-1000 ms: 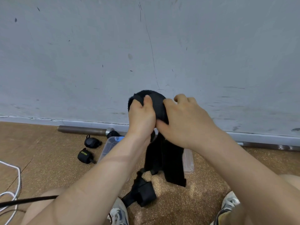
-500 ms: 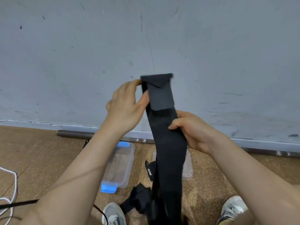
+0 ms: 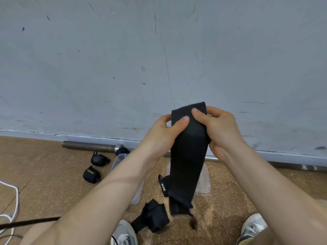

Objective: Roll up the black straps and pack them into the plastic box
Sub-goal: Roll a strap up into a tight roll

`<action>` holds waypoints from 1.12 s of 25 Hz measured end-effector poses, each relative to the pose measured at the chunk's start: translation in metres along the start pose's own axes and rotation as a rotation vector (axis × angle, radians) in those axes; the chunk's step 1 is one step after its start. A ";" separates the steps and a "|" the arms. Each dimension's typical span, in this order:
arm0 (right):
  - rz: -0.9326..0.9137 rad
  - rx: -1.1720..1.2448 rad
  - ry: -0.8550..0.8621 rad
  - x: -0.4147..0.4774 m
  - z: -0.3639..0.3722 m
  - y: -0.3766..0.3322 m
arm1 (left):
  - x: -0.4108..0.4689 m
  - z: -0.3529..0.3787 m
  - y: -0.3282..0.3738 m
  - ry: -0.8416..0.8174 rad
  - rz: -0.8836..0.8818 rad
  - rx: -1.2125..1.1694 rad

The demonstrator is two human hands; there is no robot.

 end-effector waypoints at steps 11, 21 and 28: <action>-0.468 -0.724 -0.162 -0.022 0.039 0.018 | -0.003 -0.016 0.012 0.251 0.032 -0.287; -0.111 -0.347 -0.496 -0.020 0.047 0.016 | 0.000 -0.034 0.028 0.319 0.133 -0.474; -0.279 -0.421 -0.119 0.001 0.022 0.004 | -0.003 -0.026 0.024 0.139 0.048 -0.313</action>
Point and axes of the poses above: each hand's wrist, its own x-axis towards the middle knuckle, its own z-axis out of the palm, y = z × x, the point moved 6 cm from there along x, towards the middle knuckle, and after that the axes turned 6 degrees about -z, right-handed, at the moved point
